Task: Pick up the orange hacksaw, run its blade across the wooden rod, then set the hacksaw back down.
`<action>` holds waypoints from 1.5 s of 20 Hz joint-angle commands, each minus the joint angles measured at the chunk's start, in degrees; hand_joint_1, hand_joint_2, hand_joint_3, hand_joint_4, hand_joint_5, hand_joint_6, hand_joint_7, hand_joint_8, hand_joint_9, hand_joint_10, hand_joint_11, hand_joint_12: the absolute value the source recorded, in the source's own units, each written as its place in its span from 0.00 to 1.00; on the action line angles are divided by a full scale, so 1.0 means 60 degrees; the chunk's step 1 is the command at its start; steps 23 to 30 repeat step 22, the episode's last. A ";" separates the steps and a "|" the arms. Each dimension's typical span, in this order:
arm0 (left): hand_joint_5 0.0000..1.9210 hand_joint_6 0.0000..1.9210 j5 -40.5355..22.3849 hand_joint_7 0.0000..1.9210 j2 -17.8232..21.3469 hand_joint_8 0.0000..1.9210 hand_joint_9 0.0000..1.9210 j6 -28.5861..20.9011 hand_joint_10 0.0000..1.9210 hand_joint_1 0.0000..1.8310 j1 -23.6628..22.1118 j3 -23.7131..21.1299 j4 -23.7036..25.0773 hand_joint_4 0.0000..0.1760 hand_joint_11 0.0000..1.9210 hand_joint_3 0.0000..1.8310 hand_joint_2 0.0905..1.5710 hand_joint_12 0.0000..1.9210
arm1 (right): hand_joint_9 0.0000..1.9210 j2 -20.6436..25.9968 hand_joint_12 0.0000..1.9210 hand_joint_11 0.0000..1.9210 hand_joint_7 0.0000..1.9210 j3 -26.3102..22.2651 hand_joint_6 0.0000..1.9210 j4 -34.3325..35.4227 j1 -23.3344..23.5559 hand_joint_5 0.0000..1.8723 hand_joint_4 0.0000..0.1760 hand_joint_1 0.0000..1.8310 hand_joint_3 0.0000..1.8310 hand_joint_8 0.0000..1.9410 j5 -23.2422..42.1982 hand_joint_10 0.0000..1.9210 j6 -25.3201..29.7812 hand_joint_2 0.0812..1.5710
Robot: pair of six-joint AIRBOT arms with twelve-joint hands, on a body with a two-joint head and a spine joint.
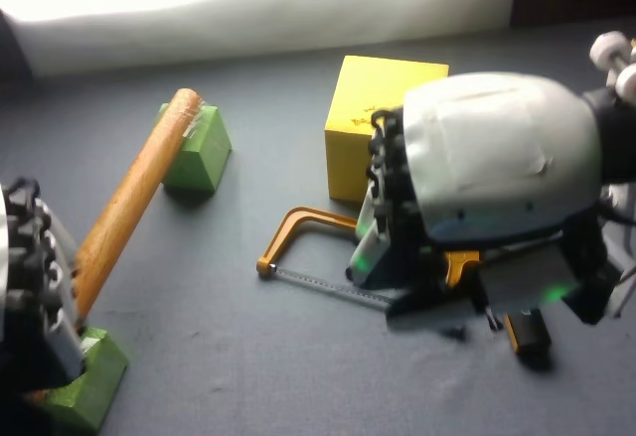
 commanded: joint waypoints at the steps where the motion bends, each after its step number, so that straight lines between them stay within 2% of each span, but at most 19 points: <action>1: 0.70 1.00 -0.0953 0.75 -0.0025 1.00 0.75 0.0030 1.00 0.28 -0.0078 0.0065 -0.0645 0.00 0.77 0.01 0.84 1.00 | 0.77 0.0052 1.00 0.84 0.69 0.0037 1.00 0.0775 0.0149 0.61 0.00 0.21 0.01 1.00 0.0618 1.00 -0.0006 0.91; 6: 0.66 1.00 -0.1210 0.72 -0.0163 1.00 0.73 0.0032 1.00 0.29 -0.0012 0.0327 -0.0668 0.00 0.77 0.00 0.85 1.00 | 0.79 0.0028 1.00 0.85 0.70 0.0185 1.00 0.0746 0.0261 0.61 0.00 0.20 0.00 1.00 0.1021 1.00 -0.0172 0.94; 14: 0.66 1.00 -0.1383 0.71 -0.0198 1.00 0.72 -0.0029 1.00 0.30 0.0028 0.0564 -0.0666 0.00 0.75 0.00 0.84 1.00 | 0.78 0.0098 1.00 0.84 0.69 0.0177 1.00 0.0749 0.0372 0.60 0.00 0.23 0.00 1.00 0.1285 1.00 -0.0240 0.93; 19: 0.65 1.00 -0.1727 0.69 -0.0279 1.00 0.70 -0.0141 1.00 0.30 0.0053 0.0976 -0.0669 0.00 0.75 0.00 0.85 1.00 | 0.78 0.0396 1.00 0.83 0.69 0.0038 1.00 0.0751 0.0283 0.60 0.00 0.24 0.00 1.00 0.1674 1.00 -0.0410 0.92; 22: 0.64 1.00 -0.1729 0.69 -0.0364 1.00 0.70 -0.0146 1.00 0.31 0.0031 0.1218 -0.0673 0.00 0.74 0.00 0.85 1.00 | 0.77 0.0949 1.00 0.82 0.69 -0.0266 1.00 0.1278 -0.0030 0.60 0.00 0.26 0.00 1.00 0.1949 1.00 -0.1218 0.92; 30: 0.64 1.00 -0.1729 0.69 -0.0364 1.00 0.70 -0.0146 1.00 0.31 0.0031 0.1218 -0.0673 0.00 0.74 0.00 0.85 1.00 | 0.77 0.0949 1.00 0.82 0.69 -0.0266 1.00 0.1278 -0.0030 0.60 0.00 0.26 0.00 1.00 0.1949 1.00 -0.1218 0.92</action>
